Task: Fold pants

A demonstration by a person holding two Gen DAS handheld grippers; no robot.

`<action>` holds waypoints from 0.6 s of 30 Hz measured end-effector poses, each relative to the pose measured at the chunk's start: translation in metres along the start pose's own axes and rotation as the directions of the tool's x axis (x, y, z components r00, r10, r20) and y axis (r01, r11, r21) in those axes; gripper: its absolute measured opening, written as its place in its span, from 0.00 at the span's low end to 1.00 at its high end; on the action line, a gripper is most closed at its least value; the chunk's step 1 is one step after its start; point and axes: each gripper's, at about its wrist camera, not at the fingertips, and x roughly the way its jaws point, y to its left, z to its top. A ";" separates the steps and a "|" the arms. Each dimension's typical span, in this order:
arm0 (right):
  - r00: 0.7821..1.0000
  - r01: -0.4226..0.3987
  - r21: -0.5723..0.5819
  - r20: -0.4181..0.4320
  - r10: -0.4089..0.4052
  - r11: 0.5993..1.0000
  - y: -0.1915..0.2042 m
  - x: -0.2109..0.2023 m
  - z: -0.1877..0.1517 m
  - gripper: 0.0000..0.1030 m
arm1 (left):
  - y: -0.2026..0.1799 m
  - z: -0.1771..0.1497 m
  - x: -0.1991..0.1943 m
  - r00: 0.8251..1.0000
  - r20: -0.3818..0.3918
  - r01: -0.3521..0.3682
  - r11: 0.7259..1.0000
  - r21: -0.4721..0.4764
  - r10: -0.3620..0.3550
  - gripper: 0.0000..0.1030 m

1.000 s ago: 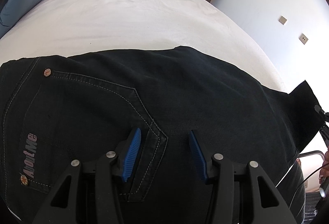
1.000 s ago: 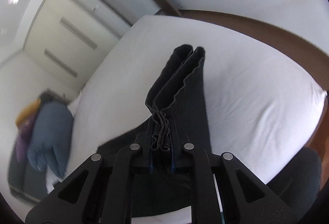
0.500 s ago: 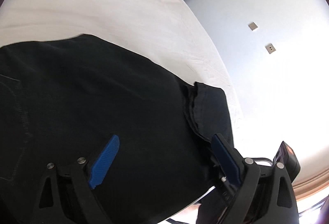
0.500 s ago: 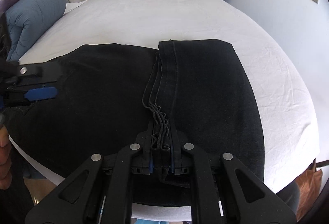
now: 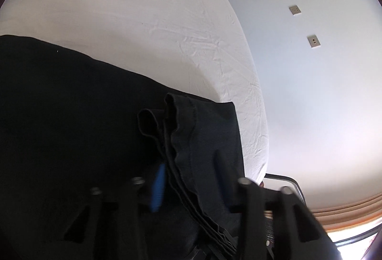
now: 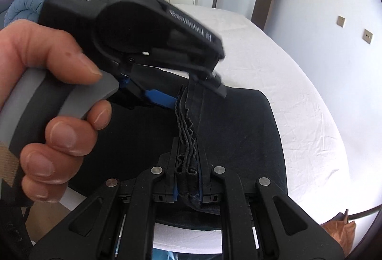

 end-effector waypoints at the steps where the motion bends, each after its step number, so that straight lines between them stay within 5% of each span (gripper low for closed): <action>1: 1.000 -0.001 -0.007 0.002 0.001 1.000 0.003 -0.003 0.000 0.10 | 0.000 0.001 -0.001 1.000 -0.004 -0.007 1.000 0.014 0.007 0.13; 12: 0.996 -0.071 -0.120 0.038 0.076 0.990 0.064 -0.023 0.014 0.10 | 0.011 0.013 -0.062 0.993 0.021 -0.122 0.970 0.211 0.120 0.10; 18: 0.987 -0.158 -0.190 -0.005 0.160 0.969 0.121 -0.016 0.018 0.10 | 0.050 0.019 -0.091 0.982 0.024 -0.187 0.959 0.213 0.186 0.10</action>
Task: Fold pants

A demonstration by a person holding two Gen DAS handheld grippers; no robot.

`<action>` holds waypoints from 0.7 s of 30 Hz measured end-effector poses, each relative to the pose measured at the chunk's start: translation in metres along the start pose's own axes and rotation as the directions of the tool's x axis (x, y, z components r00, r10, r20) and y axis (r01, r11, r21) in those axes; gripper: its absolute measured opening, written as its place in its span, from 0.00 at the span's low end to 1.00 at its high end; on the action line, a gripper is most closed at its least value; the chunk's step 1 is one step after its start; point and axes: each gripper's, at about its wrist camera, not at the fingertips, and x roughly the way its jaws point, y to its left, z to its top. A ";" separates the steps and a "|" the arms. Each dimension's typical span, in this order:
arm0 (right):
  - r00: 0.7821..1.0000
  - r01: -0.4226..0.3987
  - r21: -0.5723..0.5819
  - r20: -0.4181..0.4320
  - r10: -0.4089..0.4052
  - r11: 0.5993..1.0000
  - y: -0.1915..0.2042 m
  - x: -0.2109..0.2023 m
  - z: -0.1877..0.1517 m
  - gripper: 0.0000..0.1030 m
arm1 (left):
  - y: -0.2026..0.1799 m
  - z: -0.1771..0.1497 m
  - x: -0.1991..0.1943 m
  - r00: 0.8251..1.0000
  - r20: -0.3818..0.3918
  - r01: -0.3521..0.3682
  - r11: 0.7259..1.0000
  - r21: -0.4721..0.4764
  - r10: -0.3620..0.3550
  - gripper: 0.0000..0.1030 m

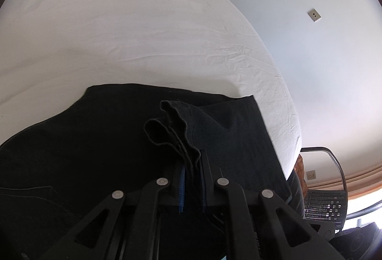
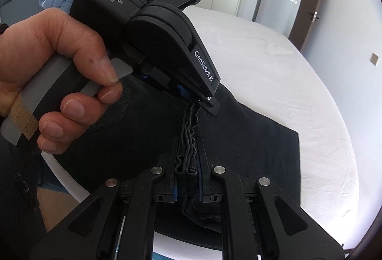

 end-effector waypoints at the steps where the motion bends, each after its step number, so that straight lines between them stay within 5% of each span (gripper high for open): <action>1: 1.000 -0.017 -0.007 -0.014 0.017 1.000 0.008 0.004 0.000 0.10 | 0.008 -0.002 -0.001 1.000 -0.005 -0.017 1.000 -0.006 0.017 0.10; 6: 0.994 -0.079 -0.034 -0.071 0.077 0.996 0.046 0.027 0.004 0.10 | 0.028 0.000 0.001 0.998 -0.019 -0.059 0.998 -0.032 0.058 0.10; 21: 0.978 -0.136 -0.075 -0.172 0.122 0.988 0.072 0.063 0.016 0.13 | 0.054 -0.015 0.002 0.996 -0.012 -0.088 0.996 -0.031 0.088 0.13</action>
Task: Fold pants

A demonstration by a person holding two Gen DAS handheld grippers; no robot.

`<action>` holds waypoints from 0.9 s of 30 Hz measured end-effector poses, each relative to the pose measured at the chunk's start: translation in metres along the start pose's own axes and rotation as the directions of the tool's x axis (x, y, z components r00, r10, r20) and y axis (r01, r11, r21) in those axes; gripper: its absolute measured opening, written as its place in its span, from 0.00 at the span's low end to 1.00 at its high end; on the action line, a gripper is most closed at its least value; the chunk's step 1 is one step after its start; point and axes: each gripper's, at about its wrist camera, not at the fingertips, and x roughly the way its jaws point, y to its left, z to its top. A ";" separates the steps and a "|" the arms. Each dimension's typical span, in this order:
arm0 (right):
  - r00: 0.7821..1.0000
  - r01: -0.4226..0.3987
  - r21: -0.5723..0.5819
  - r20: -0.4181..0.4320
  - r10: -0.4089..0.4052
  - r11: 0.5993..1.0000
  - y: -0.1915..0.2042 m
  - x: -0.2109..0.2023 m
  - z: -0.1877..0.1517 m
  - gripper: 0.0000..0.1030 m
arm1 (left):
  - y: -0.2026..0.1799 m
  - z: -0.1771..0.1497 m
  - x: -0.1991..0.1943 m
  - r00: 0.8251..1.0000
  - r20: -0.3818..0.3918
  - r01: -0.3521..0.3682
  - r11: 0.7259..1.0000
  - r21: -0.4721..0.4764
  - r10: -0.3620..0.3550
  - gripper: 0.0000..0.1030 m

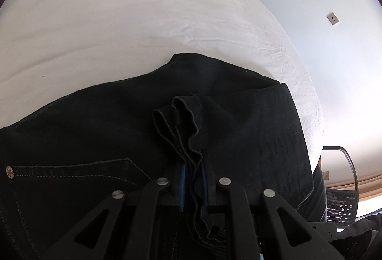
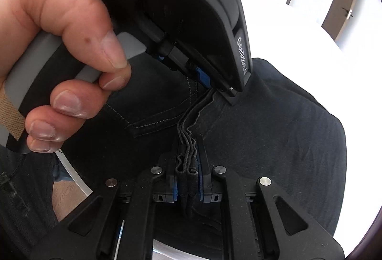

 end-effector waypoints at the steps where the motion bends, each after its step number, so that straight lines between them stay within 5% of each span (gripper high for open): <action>1: 1.000 -0.007 0.000 -0.009 0.007 1.000 -0.001 0.002 -0.001 0.14 | 0.001 -0.002 0.000 1.000 0.000 -0.006 1.000 0.008 0.006 0.15; 3: 0.999 -0.033 0.016 -0.014 0.034 0.999 -0.004 -0.002 0.002 0.16 | -0.005 -0.004 -0.003 0.999 0.017 -0.037 0.999 0.022 0.037 0.22; 5: 0.993 -0.114 0.062 -0.023 0.115 0.992 -0.013 -0.006 0.003 0.27 | -0.010 -0.008 -0.011 0.992 0.053 -0.119 0.992 0.046 0.117 0.43; 7: 0.974 -0.218 0.129 -0.026 0.223 0.967 -0.023 -0.018 -0.004 0.52 | -0.016 -0.009 -0.023 0.975 0.105 -0.202 0.978 0.053 0.195 0.53; 10: 0.941 -0.335 0.199 0.021 0.337 0.921 -0.045 -0.047 -0.023 0.52 | -0.031 -0.013 -0.039 0.941 0.185 -0.298 0.953 0.061 0.282 0.55; 13: 0.898 -0.437 0.317 0.101 0.428 0.842 -0.095 -0.071 -0.042 0.50 | -0.061 -0.020 -0.049 0.924 0.249 -0.328 0.937 0.120 0.291 0.55; 16: 0.853 -0.517 0.446 0.196 0.484 0.731 -0.170 -0.072 -0.059 0.32 | -0.083 -0.037 -0.034 0.924 0.246 -0.344 0.916 0.206 0.292 0.55; 20: 0.813 -0.565 0.571 0.263 0.519 0.596 -0.255 -0.056 -0.058 0.29 | -0.091 -0.065 0.002 0.939 0.157 -0.336 0.914 0.227 0.306 0.51; 22: 0.757 -0.625 0.592 0.302 0.579 0.509 -0.286 -0.036 -0.052 0.29 | -0.093 -0.080 0.009 0.934 0.154 -0.349 0.911 0.218 0.321 0.51; 24: 0.751 -0.630 0.605 0.314 0.581 0.487 -0.309 -0.013 -0.039 0.29 | -0.094 -0.091 0.010 0.924 0.176 -0.372 0.903 0.214 0.339 0.51; 26: 0.702 -0.669 0.604 0.325 0.634 0.432 -0.322 0.008 -0.031 0.29 | -0.091 -0.095 0.008 0.929 0.178 -0.355 0.918 0.175 0.325 0.51; 27: 0.714 -0.655 0.619 0.318 0.624 0.434 -0.330 0.025 -0.026 0.29 | -0.089 -0.096 0.008 0.931 0.176 -0.349 0.922 0.168 0.321 0.51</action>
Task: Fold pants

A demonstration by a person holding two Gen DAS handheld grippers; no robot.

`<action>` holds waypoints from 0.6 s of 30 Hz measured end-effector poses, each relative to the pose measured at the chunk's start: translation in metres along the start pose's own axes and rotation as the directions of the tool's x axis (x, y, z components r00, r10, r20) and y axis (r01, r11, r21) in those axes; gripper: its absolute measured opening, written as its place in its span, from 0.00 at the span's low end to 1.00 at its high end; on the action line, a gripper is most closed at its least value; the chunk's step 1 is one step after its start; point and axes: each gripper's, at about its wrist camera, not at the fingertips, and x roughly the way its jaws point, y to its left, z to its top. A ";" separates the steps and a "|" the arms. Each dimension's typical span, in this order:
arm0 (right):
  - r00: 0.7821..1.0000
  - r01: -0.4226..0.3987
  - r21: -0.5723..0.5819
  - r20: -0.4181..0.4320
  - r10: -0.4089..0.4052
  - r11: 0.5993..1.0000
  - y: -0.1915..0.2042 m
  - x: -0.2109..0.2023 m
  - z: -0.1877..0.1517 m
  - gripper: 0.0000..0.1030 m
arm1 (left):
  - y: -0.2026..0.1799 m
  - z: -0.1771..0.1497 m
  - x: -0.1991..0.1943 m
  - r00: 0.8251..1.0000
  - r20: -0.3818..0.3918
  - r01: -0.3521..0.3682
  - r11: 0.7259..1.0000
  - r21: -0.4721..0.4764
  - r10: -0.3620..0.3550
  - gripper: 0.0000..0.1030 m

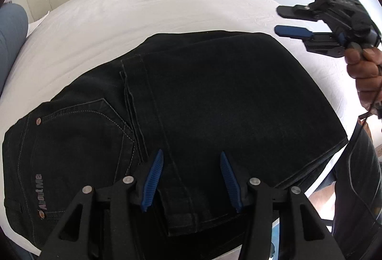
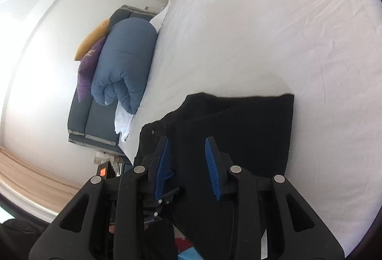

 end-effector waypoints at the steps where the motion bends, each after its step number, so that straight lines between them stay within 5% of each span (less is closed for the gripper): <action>1: 1.000 0.006 0.013 -0.006 -0.006 1.000 -0.015 0.017 0.013 0.29 | 0.000 0.000 0.000 1.000 -0.001 0.000 1.000 0.001 0.000 0.51; 8: 0.997 0.007 0.099 -0.080 0.001 0.995 -0.075 0.057 0.023 0.27 | -0.002 0.000 0.004 1.000 -0.007 0.005 1.000 0.004 -0.005 0.51; 18: 0.983 -0.029 0.019 -0.182 0.032 0.999 -0.038 0.018 -0.103 0.27 | 0.010 -0.010 0.001 1.000 0.003 0.011 1.000 0.012 -0.012 0.51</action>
